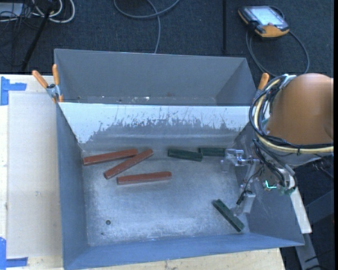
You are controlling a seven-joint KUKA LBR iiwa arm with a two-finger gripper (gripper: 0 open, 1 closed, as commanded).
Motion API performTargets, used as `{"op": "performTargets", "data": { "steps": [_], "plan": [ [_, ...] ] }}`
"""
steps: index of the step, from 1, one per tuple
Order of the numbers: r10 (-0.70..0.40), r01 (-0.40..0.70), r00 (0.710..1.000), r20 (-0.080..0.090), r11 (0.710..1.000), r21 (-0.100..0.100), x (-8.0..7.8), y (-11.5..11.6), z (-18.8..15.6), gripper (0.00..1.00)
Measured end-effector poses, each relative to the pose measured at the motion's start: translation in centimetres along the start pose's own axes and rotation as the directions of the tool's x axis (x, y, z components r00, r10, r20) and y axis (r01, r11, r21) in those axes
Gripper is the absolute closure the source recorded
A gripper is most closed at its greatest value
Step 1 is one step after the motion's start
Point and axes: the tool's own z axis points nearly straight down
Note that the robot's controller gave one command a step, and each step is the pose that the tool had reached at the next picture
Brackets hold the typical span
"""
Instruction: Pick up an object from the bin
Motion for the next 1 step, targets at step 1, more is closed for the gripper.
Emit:
{"op": "performTargets", "data": {
  "steps": [1],
  "plan": [
    [-0.001, 0.001, 1.0, 0.006, 1.0, 0.0, -0.11, 0.02, -0.26, 0.0]
  ]
}}
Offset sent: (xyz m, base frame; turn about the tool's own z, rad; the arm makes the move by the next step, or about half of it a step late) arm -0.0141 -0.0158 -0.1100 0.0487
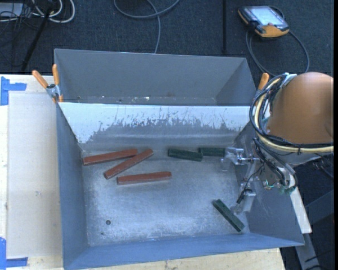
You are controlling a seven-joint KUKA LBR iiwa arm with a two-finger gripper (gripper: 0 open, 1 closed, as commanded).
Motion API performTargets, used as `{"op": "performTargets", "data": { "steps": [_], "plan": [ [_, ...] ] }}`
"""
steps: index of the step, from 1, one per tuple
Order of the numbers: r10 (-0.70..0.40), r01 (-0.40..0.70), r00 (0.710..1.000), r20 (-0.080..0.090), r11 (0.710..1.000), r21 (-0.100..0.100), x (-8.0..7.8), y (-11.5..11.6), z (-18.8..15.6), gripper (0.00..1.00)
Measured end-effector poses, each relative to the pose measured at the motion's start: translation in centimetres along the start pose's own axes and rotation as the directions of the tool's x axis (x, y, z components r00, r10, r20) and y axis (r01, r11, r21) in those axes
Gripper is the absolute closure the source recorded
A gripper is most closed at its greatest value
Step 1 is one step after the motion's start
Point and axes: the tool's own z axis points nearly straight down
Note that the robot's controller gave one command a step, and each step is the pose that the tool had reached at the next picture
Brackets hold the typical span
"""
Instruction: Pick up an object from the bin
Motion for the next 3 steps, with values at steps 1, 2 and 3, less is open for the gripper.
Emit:
{"op": "performTargets", "data": {
  "steps": [1, 2, 3],
  "plan": [
    [0.02, -0.02, 1.0, 0.007, 1.0, 0.0, 0.5, -0.7, 4.9, 0.0],
    [0.006, -0.007, 1.0, 0.004, 1.0, 0.0, -0.4, -1.5, 11.0, 0.0],
    [0.111, -0.111, 0.994, -0.004, 0.994, -0.001, -1.7, -3.3, 14.0, 0.0]
  ]
}}
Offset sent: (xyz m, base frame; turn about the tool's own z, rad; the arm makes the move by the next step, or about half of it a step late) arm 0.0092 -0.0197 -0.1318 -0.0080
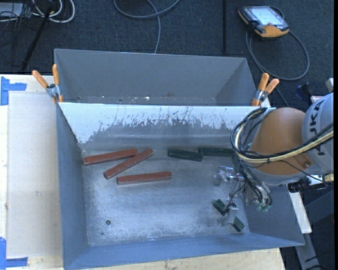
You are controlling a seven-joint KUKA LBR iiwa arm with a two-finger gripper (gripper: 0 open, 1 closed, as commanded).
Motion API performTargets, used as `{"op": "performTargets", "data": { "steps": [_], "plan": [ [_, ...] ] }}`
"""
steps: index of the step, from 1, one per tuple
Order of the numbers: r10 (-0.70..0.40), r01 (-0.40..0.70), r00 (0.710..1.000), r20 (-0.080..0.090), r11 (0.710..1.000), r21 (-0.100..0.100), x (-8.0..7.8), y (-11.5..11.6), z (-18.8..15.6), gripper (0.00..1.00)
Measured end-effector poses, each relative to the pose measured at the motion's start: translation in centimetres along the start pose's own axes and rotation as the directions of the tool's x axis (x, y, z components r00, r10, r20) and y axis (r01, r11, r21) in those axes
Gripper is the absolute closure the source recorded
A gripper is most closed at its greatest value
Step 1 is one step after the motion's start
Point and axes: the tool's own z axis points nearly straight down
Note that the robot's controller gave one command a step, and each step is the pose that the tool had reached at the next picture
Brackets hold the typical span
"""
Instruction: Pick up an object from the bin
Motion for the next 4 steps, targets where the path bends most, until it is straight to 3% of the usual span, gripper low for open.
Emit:
{"op": "performTargets", "data": {
  "steps": [1, 2, 3, 4],
  "plan": [
    [0.035, -0.035, 0.999, 0.003, 0.999, 0.001, -0.1, -1.0, 1.3, 0.0],
    [-0.21, 0.21, 0.978, 0.005, 0.978, 0.001, -2.9, -4.3, 3.9, 1.0],
    [-0.211, 0.211, 0.977, 0.005, 0.977, 0.002, -2.9, -4.3, 3.9, 0.0],
    [-0.213, 0.213, 0.977, 0.005, 0.977, 0.001, -2.9, -4.3, 3.9, 1.0]
  ]
}}
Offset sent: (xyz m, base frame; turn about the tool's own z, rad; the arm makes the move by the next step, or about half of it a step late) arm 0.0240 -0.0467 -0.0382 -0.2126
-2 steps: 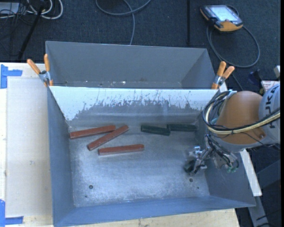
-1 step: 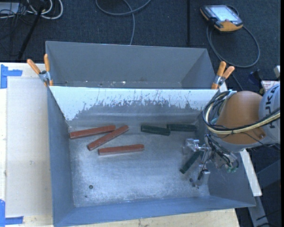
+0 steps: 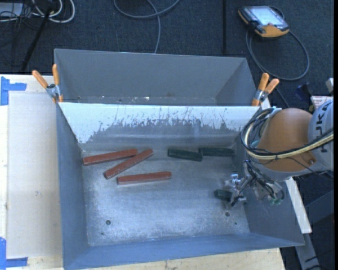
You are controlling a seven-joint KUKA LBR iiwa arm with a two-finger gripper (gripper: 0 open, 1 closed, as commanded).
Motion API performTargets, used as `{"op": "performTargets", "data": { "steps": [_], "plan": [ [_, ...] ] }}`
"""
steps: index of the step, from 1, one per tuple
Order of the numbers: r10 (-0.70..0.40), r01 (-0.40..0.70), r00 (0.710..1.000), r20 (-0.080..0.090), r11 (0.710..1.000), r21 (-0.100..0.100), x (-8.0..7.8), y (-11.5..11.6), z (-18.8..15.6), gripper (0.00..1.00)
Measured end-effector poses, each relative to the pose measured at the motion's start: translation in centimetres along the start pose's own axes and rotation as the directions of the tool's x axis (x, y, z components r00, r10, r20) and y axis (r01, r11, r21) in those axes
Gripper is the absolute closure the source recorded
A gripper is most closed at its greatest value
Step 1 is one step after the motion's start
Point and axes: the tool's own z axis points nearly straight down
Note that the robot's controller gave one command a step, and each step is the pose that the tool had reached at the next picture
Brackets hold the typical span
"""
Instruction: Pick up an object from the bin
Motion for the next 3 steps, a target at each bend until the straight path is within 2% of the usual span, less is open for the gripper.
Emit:
{"op": "performTargets", "data": {
  "steps": [1, 2, 3],
  "plan": [
    [-0.001, 0.001, 1.0, 0.0, 1.0, 0.0, 0.0, -0.01, 0.0, 0.0],
    [-0.002, 0.002, 1.0, 0.0, 1.0, 0.0, 0.0, 0.0, -0.01, 1.0],
    [-0.002, 0.002, 1.0, 0.0, 1.0, 0.0, -0.01, 0.01, -0.01, 1.0]
  ]
}}
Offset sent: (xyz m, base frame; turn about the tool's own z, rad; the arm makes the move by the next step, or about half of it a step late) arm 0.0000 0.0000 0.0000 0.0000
